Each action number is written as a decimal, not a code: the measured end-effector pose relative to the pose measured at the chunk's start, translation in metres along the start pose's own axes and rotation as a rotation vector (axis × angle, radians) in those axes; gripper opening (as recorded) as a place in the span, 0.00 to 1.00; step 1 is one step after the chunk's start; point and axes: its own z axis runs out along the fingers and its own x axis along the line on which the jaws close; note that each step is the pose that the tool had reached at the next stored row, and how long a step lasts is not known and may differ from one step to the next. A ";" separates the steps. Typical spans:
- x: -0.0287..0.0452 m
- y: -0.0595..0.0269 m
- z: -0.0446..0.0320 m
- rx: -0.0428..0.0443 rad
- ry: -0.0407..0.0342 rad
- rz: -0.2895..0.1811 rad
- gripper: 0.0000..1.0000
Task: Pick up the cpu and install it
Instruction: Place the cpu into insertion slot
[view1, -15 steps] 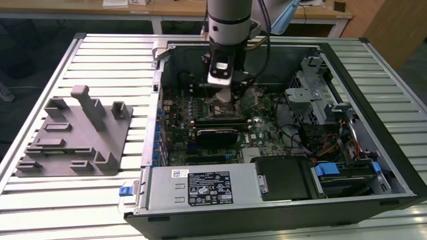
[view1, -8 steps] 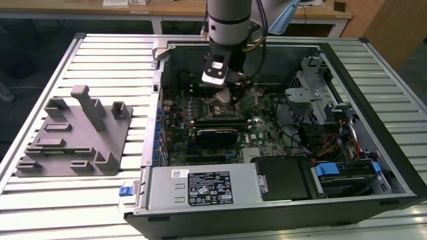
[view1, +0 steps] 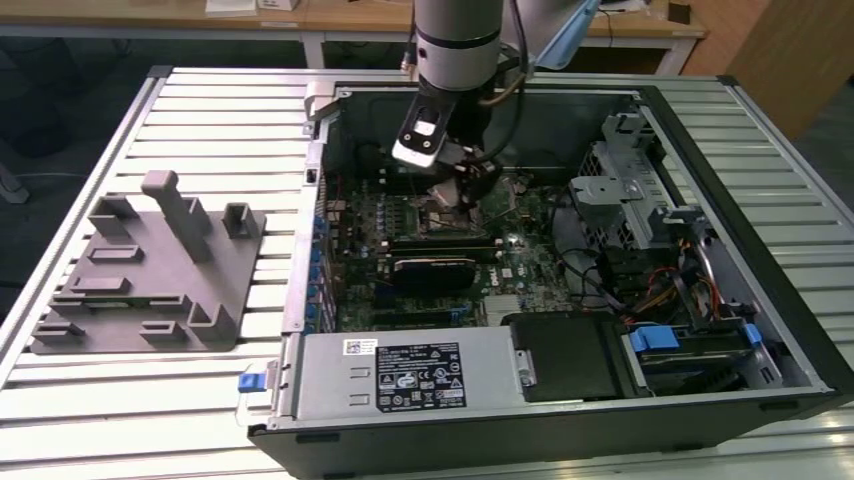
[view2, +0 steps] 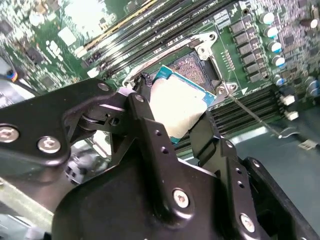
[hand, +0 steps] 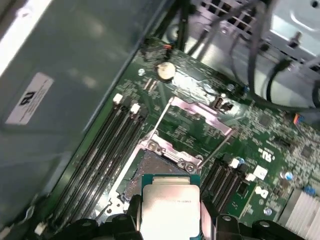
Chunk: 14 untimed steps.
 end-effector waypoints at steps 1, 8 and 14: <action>0.0000 0.0000 0.0001 0.0005 -0.0015 0.019 0.55; 0.0000 -0.0001 0.0007 0.0037 -0.0115 0.146 0.55; 0.0000 -0.0001 0.0013 0.0064 -0.0200 0.254 0.55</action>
